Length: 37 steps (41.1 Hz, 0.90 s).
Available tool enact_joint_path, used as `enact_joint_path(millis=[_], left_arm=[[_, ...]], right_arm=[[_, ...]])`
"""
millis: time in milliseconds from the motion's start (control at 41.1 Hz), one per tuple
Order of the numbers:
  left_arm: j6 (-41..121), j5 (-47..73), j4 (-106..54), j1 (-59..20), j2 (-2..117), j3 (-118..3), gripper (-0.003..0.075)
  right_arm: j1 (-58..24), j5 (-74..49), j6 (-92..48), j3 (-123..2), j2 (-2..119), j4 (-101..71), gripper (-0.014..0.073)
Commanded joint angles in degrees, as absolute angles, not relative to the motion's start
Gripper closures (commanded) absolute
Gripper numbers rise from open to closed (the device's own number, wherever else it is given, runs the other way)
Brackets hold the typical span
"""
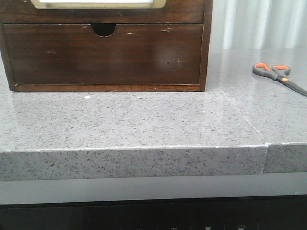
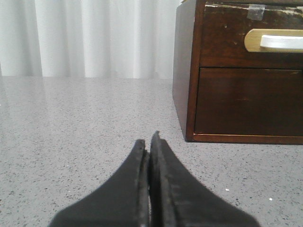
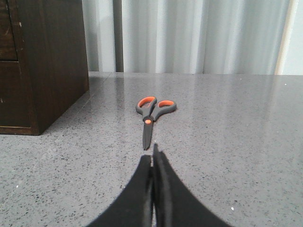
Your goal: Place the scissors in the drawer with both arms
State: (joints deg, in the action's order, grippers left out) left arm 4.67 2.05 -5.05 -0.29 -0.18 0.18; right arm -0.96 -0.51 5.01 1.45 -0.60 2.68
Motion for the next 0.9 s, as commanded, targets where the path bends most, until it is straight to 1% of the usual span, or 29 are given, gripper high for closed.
enact_joint_path(millis=[0, 487, 730, 827, 876], left_arm=[[4.21, -3.09, -5.42, -0.63, -1.17, 1.69, 0.0741], [4.21, -3.09, -5.42, -0.63, -1.17, 1.69, 0.0741], [4.21, -3.09, -5.42, -0.63, -1.17, 1.69, 0.0741], [4.21, -5.91, -5.53, -0.63, -1.17, 1.48, 0.0741], [4.21, -6.72, -6.23, -0.63, -1.17, 0.62, 0.0741]], right_arm=[[-0.57, 3.98, 4.75, 1.53, -1.58, 2.9, 0.071], [-0.57, 4.15, 4.75, 1.53, -1.58, 2.9, 0.071], [-0.57, 7.86, 4.75, 1.53, -1.58, 2.9, 0.071], [-0.57, 11.03, 4.69, 1.4, -1.58, 2.89, 0.071], [-0.57, 10.54, 4.69, 0.28, -1.58, 2.89, 0.071]])
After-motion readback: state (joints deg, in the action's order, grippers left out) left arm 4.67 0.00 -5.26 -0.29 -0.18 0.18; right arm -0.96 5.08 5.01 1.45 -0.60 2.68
